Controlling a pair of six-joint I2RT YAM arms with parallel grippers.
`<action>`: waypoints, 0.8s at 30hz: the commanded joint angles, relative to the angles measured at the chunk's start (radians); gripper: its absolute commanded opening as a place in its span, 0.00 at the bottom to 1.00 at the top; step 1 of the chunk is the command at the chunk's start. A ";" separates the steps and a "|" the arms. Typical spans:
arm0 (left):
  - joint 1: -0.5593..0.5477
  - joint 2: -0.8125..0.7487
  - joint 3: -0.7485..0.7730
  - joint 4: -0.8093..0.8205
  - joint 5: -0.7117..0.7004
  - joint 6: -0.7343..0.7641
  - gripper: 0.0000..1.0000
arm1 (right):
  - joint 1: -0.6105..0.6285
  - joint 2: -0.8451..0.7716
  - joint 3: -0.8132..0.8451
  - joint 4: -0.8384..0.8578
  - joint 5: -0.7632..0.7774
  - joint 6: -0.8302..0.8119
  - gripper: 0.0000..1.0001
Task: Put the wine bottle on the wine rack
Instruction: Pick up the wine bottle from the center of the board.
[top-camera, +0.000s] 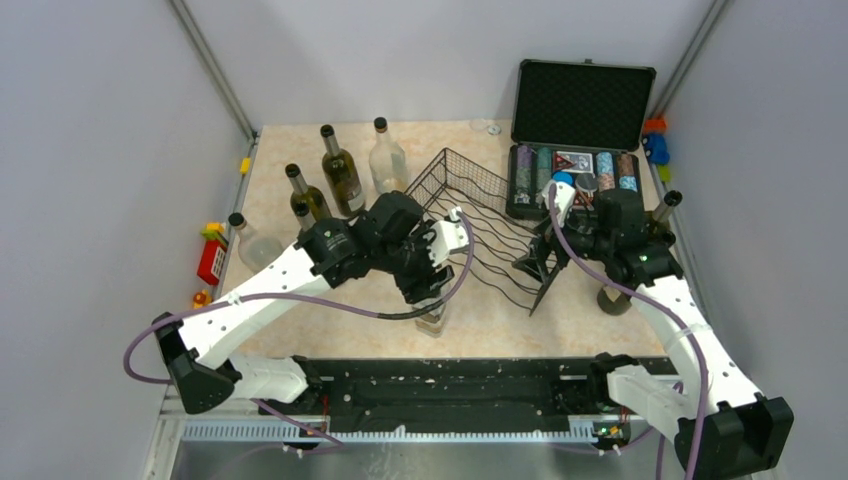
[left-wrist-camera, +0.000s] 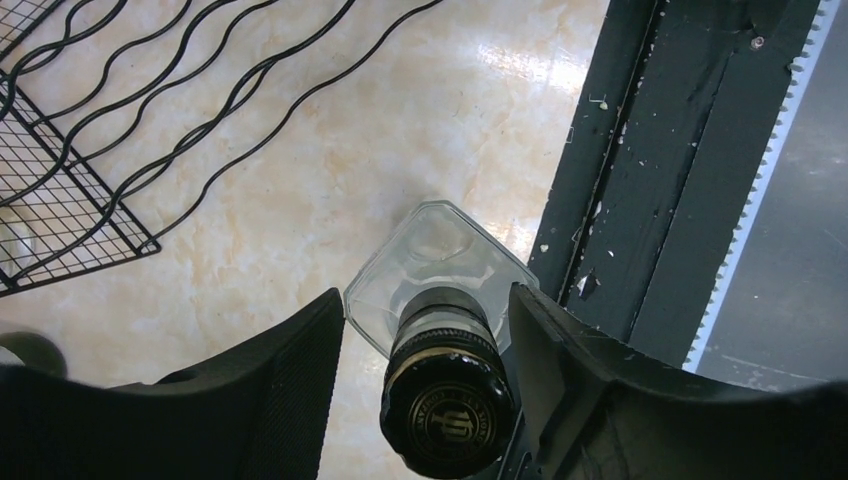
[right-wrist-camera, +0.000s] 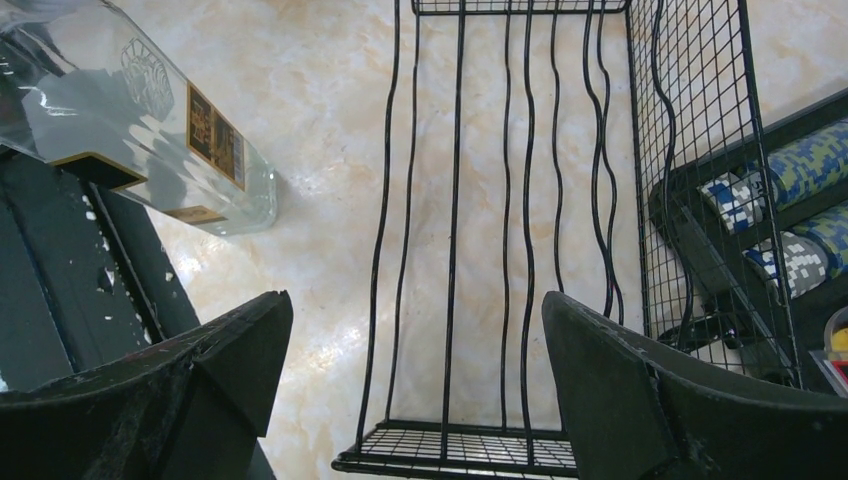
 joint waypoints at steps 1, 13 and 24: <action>-0.006 0.009 -0.007 0.068 0.012 -0.002 0.63 | 0.010 -0.015 0.001 0.039 0.001 -0.014 0.98; -0.006 -0.027 -0.025 0.062 0.000 -0.001 0.50 | 0.010 -0.013 0.005 0.032 0.012 -0.017 0.98; -0.004 -0.061 -0.044 0.061 0.009 0.004 0.54 | 0.011 -0.003 0.009 0.031 0.011 -0.019 0.98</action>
